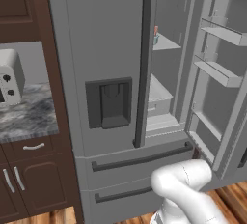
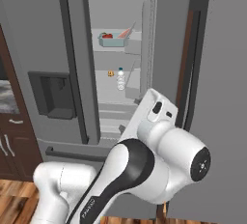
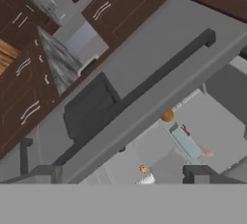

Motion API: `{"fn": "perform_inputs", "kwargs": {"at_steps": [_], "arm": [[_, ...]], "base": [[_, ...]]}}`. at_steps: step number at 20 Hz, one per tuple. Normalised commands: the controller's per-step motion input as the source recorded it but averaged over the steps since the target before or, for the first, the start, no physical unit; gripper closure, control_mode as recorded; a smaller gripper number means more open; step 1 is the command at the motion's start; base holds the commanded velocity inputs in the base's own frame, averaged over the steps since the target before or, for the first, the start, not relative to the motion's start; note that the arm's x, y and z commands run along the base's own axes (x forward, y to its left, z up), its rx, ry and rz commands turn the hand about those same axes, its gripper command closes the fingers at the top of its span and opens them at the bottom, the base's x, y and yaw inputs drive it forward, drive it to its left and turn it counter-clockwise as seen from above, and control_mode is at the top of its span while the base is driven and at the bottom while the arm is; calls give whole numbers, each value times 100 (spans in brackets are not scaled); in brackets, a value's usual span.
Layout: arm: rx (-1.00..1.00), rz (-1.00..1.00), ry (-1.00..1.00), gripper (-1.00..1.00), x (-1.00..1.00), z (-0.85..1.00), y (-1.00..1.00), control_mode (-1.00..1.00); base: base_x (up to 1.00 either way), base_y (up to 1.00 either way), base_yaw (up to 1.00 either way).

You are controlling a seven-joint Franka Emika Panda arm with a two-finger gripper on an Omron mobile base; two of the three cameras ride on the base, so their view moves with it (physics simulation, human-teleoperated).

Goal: Place the tupperware on the top shelf of the fridge. Make space for the tupperware among the existing items by rearranging them on the shelves if needed. Close the fridge door when finished.

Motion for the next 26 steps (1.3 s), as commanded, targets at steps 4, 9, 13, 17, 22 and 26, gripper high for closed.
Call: {"fn": "perform_inputs", "kwargs": {"at_steps": [4,9,13,17,22,26], "arm": [[5,-2,3,-100,0,-6,-100,-100],[3,-2,1,-100,0,-16,-100,-100],[0,0,10,-100,27,-49,-100,-100],[0,0,19,-100,53,-56,-83,-100],[0,0,1,-100,66,-30,-57,-100],[0,0,0,-100,76,-32,-17,-100]], "base": [[0,0,0],[0,0,0],[0,0,0],[0,0,0],[0,0,0],[0,0,0]]}}
